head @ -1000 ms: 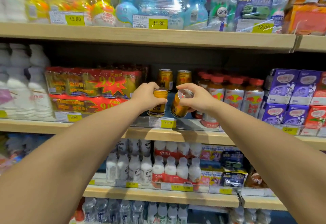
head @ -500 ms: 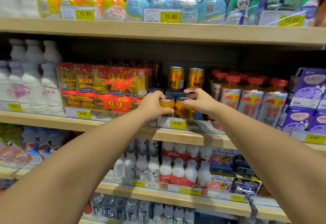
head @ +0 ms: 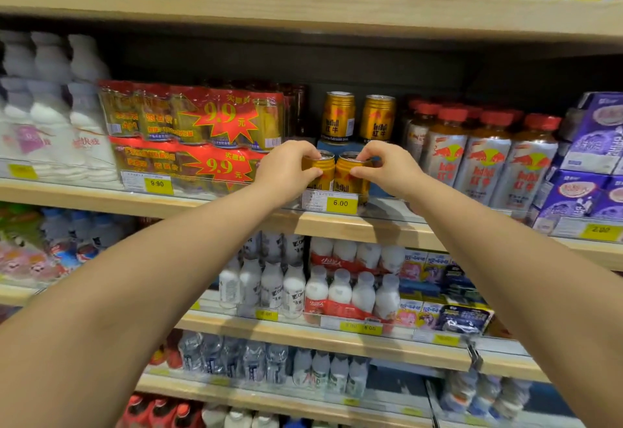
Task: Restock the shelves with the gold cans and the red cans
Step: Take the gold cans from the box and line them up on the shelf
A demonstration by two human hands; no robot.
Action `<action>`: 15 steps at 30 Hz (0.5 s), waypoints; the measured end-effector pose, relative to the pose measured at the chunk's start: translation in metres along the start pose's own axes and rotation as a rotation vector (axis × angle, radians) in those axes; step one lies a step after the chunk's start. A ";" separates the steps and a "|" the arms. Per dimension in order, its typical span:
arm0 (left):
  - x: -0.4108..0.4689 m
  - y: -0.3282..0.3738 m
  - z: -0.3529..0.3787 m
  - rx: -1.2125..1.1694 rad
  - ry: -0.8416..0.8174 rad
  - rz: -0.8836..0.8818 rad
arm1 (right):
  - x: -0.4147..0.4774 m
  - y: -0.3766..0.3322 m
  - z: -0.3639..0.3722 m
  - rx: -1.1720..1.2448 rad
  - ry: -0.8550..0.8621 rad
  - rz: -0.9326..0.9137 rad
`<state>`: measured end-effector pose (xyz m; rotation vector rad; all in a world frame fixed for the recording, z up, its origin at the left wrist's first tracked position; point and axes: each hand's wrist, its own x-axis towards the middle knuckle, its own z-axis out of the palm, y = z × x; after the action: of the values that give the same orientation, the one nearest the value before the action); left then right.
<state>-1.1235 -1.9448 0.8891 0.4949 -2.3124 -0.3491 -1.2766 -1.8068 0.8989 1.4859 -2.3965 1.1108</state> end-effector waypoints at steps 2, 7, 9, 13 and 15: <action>-0.002 0.000 0.001 0.009 0.018 -0.005 | 0.001 0.000 -0.003 0.006 -0.024 -0.003; -0.004 0.005 0.003 0.026 0.074 -0.037 | -0.001 -0.005 0.007 0.011 0.076 0.005; -0.003 0.007 0.002 0.038 0.075 -0.046 | -0.002 -0.007 0.010 0.001 0.094 0.009; -0.001 0.010 0.000 0.052 0.043 -0.045 | -0.003 -0.008 0.003 0.033 0.022 0.008; -0.003 0.009 -0.001 0.041 0.039 -0.044 | -0.004 -0.006 -0.005 0.080 -0.050 0.008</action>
<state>-1.1231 -1.9356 0.8921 0.5690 -2.2776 -0.3117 -1.2714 -1.8023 0.9043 1.5474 -2.4205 1.1981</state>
